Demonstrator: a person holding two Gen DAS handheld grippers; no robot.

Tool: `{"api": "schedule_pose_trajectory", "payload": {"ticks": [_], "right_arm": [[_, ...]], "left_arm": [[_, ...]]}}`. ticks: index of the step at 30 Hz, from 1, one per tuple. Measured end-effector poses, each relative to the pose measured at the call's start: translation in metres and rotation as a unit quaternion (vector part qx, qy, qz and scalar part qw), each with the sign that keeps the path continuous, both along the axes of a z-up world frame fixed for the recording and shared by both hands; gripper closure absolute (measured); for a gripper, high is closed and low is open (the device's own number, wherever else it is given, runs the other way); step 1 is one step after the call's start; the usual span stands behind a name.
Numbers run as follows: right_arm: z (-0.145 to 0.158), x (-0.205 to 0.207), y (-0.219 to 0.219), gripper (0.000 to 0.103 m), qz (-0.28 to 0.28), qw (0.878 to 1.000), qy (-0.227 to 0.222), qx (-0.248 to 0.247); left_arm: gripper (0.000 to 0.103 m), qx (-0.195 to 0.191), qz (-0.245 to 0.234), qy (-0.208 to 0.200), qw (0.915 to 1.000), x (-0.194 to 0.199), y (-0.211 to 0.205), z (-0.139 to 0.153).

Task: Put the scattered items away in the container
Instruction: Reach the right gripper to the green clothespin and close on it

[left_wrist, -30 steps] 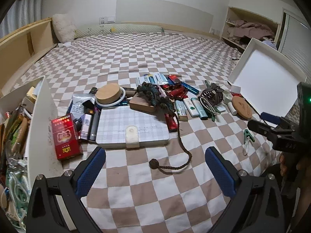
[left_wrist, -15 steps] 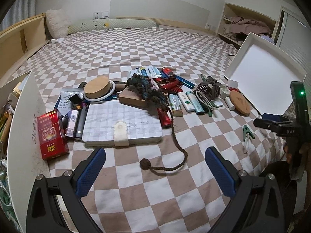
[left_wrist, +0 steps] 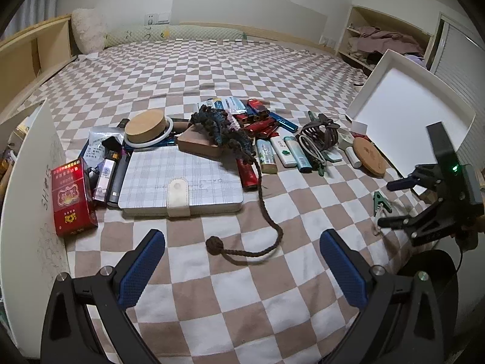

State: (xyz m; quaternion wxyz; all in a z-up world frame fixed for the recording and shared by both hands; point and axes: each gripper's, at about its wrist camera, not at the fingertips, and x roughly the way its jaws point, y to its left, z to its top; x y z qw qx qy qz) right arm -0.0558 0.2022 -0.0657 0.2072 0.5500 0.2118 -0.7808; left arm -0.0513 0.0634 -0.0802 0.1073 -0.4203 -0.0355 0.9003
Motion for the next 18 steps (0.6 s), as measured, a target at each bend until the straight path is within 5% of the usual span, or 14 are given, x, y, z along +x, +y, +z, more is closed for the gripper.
{"api": "schedule_pose_trajectory", "payload": {"ticks": [6,12,18], "right_arm": [[-0.013,-0.011,0.003,0.025,-0.01,1.0,-0.02,-0.01],[-0.016,-0.024,0.013,0.048,-0.021,0.997,-0.045,-0.055],[-0.014,-0.027,0.014,0.048,-0.023,0.996,-0.061,-0.057]], "left_arm": [[0.0,0.001,0.003,0.007,1.0,0.003,0.001,0.005],[0.0,0.0,0.01,0.022,0.9997,0.005,0.002,0.017],[0.0,-0.008,0.021,0.036,0.9991,0.009,0.005,0.026]]}}
